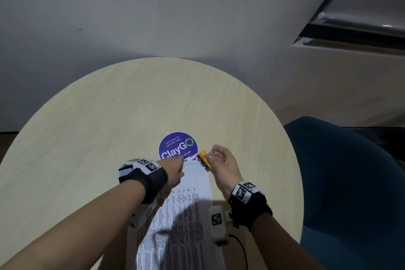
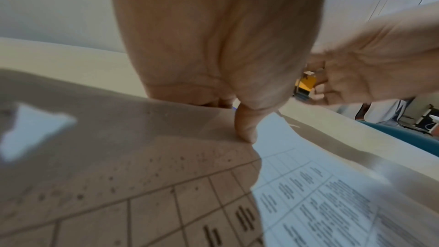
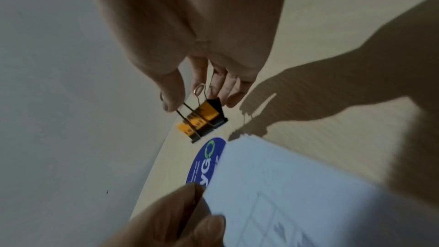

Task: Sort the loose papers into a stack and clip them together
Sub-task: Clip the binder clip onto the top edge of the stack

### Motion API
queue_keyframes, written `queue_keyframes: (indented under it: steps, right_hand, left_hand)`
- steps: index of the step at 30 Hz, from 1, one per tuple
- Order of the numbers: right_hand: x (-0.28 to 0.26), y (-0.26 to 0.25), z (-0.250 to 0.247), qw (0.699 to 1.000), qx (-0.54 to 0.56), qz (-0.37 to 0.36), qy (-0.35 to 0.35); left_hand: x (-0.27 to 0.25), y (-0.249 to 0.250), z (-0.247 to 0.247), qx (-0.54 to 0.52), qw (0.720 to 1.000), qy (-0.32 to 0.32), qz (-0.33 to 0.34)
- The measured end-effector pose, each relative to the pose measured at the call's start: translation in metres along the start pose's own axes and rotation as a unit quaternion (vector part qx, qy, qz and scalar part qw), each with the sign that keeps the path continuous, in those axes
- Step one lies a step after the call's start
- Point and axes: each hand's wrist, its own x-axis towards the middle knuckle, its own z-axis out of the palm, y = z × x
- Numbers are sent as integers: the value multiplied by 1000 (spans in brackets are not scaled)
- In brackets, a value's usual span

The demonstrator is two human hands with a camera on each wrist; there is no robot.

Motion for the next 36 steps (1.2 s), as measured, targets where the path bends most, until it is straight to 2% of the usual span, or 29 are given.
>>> queue_keyframes:
  steps: [4,9,12,13,16,18,21,23,24,26,28,30,32,34,36]
  right_hand:
    - [4,-26,-8,998,-50,-21,-41]
    - [3,-46,-4,977,-191,-34,-94]
    - [0,-46,7,973,-214,-17,-83]
    - [0,-45,9,964,-251,-27,-82]
    - [-3,-37,13,909,-390,-63,-129]
    - [-2,-25,16,886,-435,-70,-146]
    - [5,-19,21,864,-484,-72,-114]
    - [8,-21,24,833,-543,-82,-68]
    - [8,-21,25,814,-570,-104,-43]
    - [9,-22,31,796,-583,-162,-24]
    - [9,-24,41,791,-576,-189,-76]
    - [11,-27,49,764,-598,-187,-154]
    - [12,-29,54,742,-615,-183,-194]
    - [14,-31,55,761,-599,-178,-171]
    - [14,-34,54,808,-556,-151,-122]
  left_hand:
    - [1,-5,9,-17,1000,4,2]
    - [1,-6,13,-26,1000,-2,-8]
    - [-1,-4,15,-29,999,5,-12]
    - [-2,-3,16,-31,999,12,-14]
    - [-5,-2,17,-24,999,32,-17]
    - [-6,0,16,-23,999,33,-14]
    - [-8,0,13,-27,999,28,-14]
    - [-8,0,13,-29,999,27,-16]
    - [-8,0,14,-27,999,26,-15]
    - [-8,0,15,-23,999,27,-21]
    - [-7,0,15,-19,999,25,-28]
    - [-7,2,14,-11,999,22,-27]
    - [-8,2,13,-9,999,20,-24]
    - [-8,0,14,-13,1000,18,-21]
    - [-7,-2,15,-33,999,25,-19]
